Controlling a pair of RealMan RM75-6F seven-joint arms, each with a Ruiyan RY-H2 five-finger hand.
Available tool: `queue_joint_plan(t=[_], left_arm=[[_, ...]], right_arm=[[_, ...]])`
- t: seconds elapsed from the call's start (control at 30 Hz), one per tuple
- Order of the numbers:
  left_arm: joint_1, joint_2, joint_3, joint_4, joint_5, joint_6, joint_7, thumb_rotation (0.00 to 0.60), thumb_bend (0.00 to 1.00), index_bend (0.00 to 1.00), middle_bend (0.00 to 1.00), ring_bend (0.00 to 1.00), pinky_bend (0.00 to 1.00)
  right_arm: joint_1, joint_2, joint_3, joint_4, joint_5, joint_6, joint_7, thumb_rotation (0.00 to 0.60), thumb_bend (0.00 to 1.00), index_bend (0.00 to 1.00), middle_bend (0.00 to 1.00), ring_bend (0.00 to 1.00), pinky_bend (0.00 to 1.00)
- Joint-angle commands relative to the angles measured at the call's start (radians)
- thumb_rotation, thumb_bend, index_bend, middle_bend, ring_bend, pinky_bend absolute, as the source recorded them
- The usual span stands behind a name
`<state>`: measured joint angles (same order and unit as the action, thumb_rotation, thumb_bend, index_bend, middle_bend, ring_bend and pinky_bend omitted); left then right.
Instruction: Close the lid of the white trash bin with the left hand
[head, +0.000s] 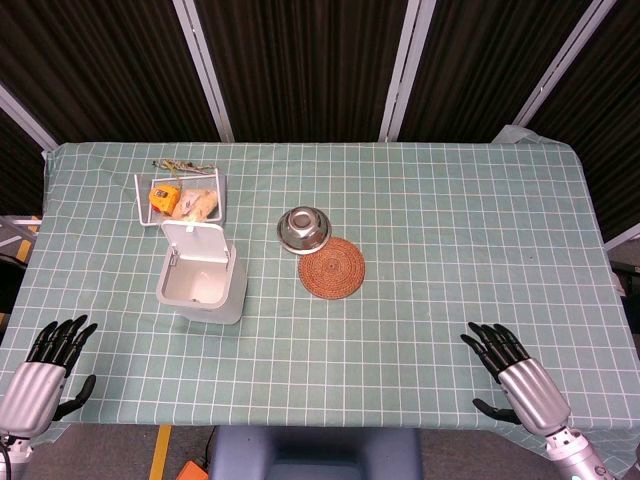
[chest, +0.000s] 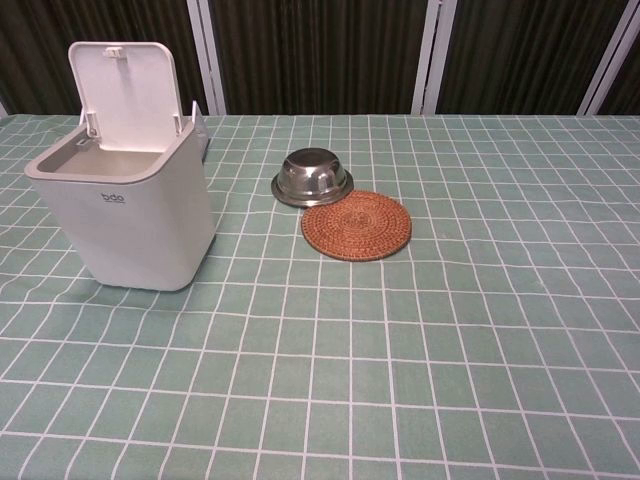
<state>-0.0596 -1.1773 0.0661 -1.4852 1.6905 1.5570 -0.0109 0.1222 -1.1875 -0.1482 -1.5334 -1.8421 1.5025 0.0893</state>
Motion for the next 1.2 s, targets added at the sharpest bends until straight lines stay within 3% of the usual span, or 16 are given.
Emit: queue_joint_plan(t=[0.03, 0.2, 0.3, 0.33, 0.47, 0.53, 0.57, 0.67, 0.87, 1.03, 1.2], left_arm=[[-0.002, -0.002, 0.001, -0.003, 0.005, 0.000, 0.003, 0.600, 0.43, 0.06, 0.00, 0.00, 0.00], [-0.018, -0.030, -0.040, -0.021, 0.044, 0.061, 0.020, 0.600, 0.43, 0.05, 0.00, 0.00, 0.01], [-0.069, -0.057, -0.125, -0.042, 0.087, 0.127, 0.033, 0.600, 0.43, 0.04, 0.01, 0.02, 0.17], [-0.091, -0.065, -0.159, -0.053, 0.083, 0.133, 0.029, 0.600, 0.44, 0.04, 0.09, 0.10, 0.30], [-0.214, -0.081, -0.306, -0.110, -0.050, 0.026, -0.004, 0.600, 0.48, 0.10, 0.77, 0.64, 0.74], [-0.267, -0.069, -0.346, -0.155, -0.130, -0.074, -0.036, 0.600, 0.50, 0.15, 0.94, 0.81, 0.89], [-0.301, -0.054, -0.369, -0.185, -0.186, -0.144, -0.054, 0.600, 0.51, 0.18, 0.98, 0.88, 0.95], [-0.375, -0.043, -0.417, -0.211, -0.290, -0.260, -0.004, 0.600, 0.53, 0.23, 1.00, 0.97, 1.00], [-0.480, -0.104, -0.460, -0.213, -0.424, -0.349, 0.152, 0.600, 0.55, 0.28, 1.00, 1.00, 1.00], [-0.531, -0.116, -0.468, -0.214, -0.506, -0.401, 0.223, 0.600, 0.55, 0.28, 1.00, 1.00, 1.00], [-0.558, -0.101, -0.441, -0.228, -0.585, -0.459, 0.289, 0.600, 0.55, 0.29, 1.00, 1.00, 1.00]], right_arm=[[0.002, 0.001, -0.001, 0.000, 0.002, -0.006, 0.003, 0.600, 0.26, 0.00, 0.00, 0.00, 0.00], [0.003, 0.002, -0.003, -0.001, -0.014, 0.006, 0.015, 0.600, 0.26, 0.00, 0.00, 0.00, 0.00], [0.001, -0.013, 0.002, 0.027, -0.044, 0.044, 0.023, 0.600, 0.26, 0.00, 0.00, 0.00, 0.00], [0.000, -0.017, 0.003, 0.034, -0.047, 0.050, 0.027, 0.600, 0.26, 0.00, 0.00, 0.00, 0.00], [-0.002, -0.022, 0.003, 0.041, -0.048, 0.057, 0.036, 0.600, 0.26, 0.00, 0.00, 0.00, 0.00], [-0.002, -0.025, 0.004, 0.042, -0.047, 0.057, 0.031, 0.600, 0.26, 0.00, 0.00, 0.00, 0.00], [-0.002, -0.026, 0.005, 0.042, -0.045, 0.056, 0.029, 0.600, 0.26, 0.00, 0.00, 0.00, 0.00], [-0.001, -0.030, 0.008, 0.044, -0.036, 0.048, 0.020, 0.600, 0.26, 0.00, 0.00, 0.00, 0.00], [0.002, -0.030, 0.020, 0.045, -0.009, 0.035, 0.017, 0.600, 0.26, 0.00, 0.00, 0.00, 0.00], [0.005, -0.028, 0.025, 0.046, 0.001, 0.030, 0.022, 0.600, 0.26, 0.00, 0.00, 0.00, 0.00], [0.005, -0.027, 0.025, 0.046, 0.004, 0.030, 0.021, 0.600, 0.26, 0.00, 0.00, 0.00, 0.00]])
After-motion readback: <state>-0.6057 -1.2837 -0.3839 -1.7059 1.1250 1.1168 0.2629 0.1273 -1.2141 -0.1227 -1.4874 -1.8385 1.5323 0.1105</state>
